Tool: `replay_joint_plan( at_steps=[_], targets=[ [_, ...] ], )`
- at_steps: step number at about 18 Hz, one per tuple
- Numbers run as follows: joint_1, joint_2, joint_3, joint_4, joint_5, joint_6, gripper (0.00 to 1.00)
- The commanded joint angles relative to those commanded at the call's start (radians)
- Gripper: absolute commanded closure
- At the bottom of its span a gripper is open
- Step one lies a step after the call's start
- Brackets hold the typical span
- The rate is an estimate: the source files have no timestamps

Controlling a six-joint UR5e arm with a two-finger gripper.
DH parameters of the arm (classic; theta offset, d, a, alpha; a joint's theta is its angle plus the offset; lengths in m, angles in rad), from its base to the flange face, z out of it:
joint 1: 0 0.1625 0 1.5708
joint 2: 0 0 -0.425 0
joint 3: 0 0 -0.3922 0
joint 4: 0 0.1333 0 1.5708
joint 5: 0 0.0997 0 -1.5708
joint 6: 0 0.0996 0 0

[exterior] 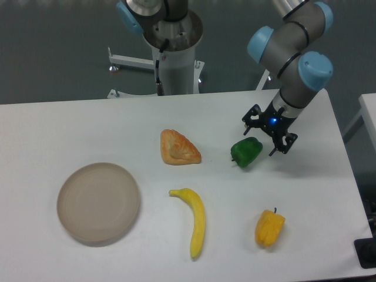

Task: Pick up the green pepper from the table
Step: 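Position the open gripper above the green pepper, then lower the gripper and close it around the green pepper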

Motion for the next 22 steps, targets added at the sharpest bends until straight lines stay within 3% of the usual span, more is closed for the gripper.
replay_joint_plan(
  at_steps=[17,22],
  targets=[
    [-0.018,-0.003,-0.040,0.005,0.005,-0.003,0.00],
    [-0.032,-0.015,-0.054,0.069,0.003,-0.009,0.00]
  ],
)
